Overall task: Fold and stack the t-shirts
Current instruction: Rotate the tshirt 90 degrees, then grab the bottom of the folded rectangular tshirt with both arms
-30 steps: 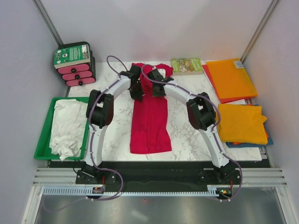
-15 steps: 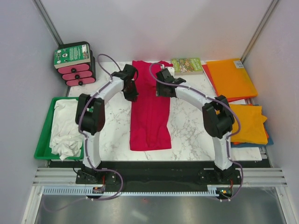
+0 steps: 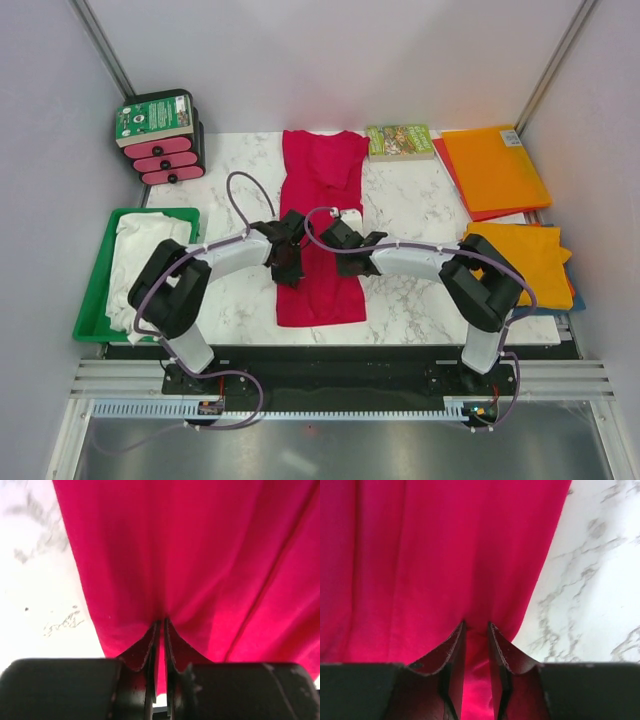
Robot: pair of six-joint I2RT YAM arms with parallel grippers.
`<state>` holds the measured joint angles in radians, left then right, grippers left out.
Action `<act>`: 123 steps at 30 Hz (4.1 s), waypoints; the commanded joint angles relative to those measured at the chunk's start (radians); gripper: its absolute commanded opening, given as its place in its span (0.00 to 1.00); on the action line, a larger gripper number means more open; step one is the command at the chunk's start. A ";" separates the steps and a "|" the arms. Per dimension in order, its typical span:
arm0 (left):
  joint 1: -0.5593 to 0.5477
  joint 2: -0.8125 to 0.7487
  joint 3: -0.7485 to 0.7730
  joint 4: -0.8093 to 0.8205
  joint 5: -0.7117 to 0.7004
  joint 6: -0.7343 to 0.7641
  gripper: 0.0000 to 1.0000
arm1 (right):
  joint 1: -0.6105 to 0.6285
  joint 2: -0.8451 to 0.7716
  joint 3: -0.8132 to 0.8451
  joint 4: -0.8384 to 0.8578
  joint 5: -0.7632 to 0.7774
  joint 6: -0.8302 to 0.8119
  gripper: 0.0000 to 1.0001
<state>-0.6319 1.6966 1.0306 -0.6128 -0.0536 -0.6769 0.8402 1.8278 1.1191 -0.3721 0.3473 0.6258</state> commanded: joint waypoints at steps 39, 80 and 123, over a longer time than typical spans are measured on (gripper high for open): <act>-0.048 -0.520 -0.309 0.153 -0.118 -0.087 0.11 | -0.219 0.355 0.590 -0.104 0.081 -0.181 0.00; -0.218 -0.827 -0.629 0.019 -0.166 -0.355 0.43 | 0.304 -0.613 -0.278 -0.108 0.502 0.149 0.94; -0.269 -0.640 -0.558 0.015 -0.071 -0.349 0.02 | 0.508 -0.593 -0.346 -0.195 0.389 0.474 0.89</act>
<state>-0.8848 1.0664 0.4686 -0.5877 -0.1112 -1.0058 1.3239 1.2163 0.8143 -0.6628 0.8177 1.0702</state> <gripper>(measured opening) 0.029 0.927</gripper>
